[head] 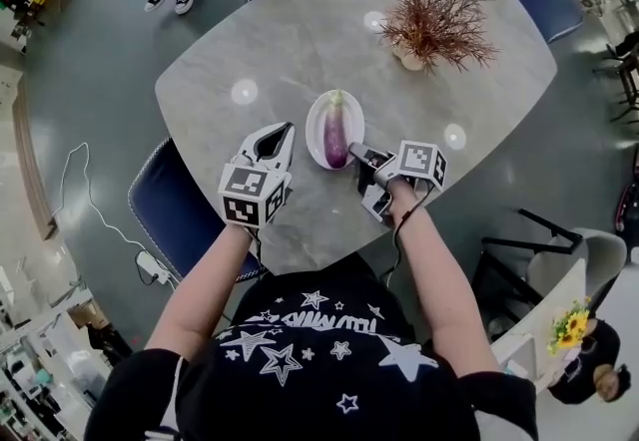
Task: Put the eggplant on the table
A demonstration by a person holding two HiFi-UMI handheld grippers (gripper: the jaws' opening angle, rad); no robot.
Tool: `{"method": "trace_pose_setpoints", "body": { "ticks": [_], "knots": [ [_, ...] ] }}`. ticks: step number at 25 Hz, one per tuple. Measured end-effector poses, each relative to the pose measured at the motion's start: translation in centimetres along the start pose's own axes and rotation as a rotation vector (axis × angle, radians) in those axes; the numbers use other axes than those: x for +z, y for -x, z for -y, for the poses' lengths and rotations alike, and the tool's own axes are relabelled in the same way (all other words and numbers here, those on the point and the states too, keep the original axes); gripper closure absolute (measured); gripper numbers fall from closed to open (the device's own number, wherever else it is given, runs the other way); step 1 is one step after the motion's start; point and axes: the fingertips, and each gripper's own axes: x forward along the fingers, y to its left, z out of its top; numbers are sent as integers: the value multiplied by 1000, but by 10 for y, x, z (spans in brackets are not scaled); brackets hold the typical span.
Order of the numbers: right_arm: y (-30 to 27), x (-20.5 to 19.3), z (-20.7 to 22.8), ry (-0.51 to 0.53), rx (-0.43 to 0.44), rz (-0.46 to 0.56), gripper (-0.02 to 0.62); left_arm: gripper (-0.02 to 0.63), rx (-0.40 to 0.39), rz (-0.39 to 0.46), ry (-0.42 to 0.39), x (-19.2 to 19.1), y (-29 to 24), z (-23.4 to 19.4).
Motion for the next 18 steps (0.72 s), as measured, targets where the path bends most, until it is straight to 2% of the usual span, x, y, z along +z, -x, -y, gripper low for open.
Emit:
{"method": "trace_pose_setpoints", "body": {
  "ticks": [14, 18],
  "knots": [
    [-6, 0, 10, -85, 8, 23, 569, 598, -18, -3, 14, -3, -3, -2],
    [-7, 0, 12, -81, -5, 15, 569, 598, -17, -2, 15, -3, -4, -3]
  ]
}}
